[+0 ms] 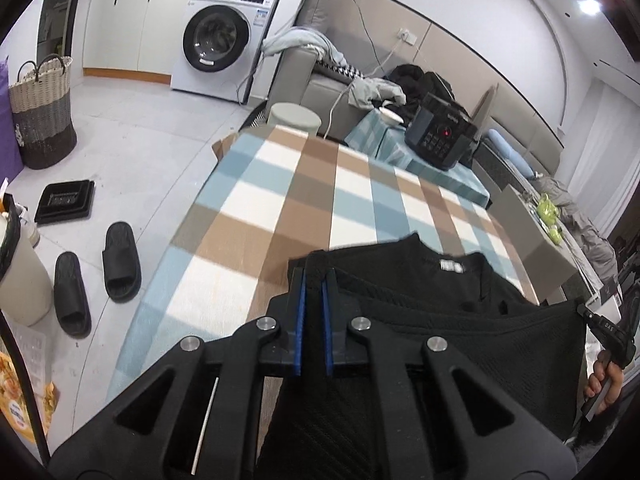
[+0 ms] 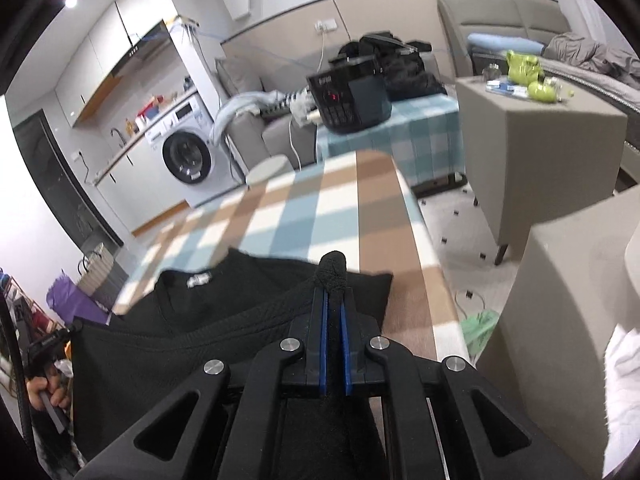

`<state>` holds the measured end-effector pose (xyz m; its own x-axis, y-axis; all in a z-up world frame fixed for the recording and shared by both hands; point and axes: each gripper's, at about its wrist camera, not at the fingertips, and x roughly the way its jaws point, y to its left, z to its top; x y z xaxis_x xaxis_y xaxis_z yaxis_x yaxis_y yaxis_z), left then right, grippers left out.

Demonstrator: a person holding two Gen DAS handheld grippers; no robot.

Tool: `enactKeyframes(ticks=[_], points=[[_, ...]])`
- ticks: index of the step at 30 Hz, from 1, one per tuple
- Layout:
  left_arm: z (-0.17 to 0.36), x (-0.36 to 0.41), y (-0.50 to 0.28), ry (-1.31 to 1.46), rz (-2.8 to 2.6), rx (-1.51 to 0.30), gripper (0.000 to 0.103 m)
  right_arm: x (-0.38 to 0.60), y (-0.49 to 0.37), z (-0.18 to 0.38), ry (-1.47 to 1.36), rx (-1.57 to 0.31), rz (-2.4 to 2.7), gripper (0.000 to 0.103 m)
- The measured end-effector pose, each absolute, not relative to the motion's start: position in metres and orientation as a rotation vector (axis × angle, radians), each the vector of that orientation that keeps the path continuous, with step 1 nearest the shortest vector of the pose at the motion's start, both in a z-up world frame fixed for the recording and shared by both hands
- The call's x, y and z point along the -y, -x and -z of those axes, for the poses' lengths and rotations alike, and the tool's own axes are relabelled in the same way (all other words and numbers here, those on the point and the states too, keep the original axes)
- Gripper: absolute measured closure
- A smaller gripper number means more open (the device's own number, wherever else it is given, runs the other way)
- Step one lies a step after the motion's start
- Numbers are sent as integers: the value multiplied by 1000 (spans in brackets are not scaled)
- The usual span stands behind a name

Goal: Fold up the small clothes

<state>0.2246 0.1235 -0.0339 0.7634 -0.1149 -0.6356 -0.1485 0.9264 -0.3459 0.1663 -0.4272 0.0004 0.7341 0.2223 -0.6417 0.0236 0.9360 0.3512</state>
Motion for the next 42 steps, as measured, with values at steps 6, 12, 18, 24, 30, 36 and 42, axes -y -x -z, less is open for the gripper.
enactKeyframes(ticks=[6,12,18,24,30,36,42], points=[[28,-136,-257,414,-31,-702,98,431,-197,1,-404,-739,-58,98],[52,-138,-295,402,-62,-764,98,419,-234,19,-400,-765,1,98],[85,-138,-310,393,-113,-879,88,416,-254,45,-371,-886,42,83],[78,-140,-269,401,-149,-871,53,435,-206,44,-447,-936,-6,66],[67,-131,-199,408,-152,-874,40,451,-114,50,-503,-999,-32,59],[71,-105,-130,384,-98,-901,24,447,-33,55,-548,-1027,-94,45],[90,-89,-83,407,-74,-944,23,432,2,67,-570,-1020,-158,44]])
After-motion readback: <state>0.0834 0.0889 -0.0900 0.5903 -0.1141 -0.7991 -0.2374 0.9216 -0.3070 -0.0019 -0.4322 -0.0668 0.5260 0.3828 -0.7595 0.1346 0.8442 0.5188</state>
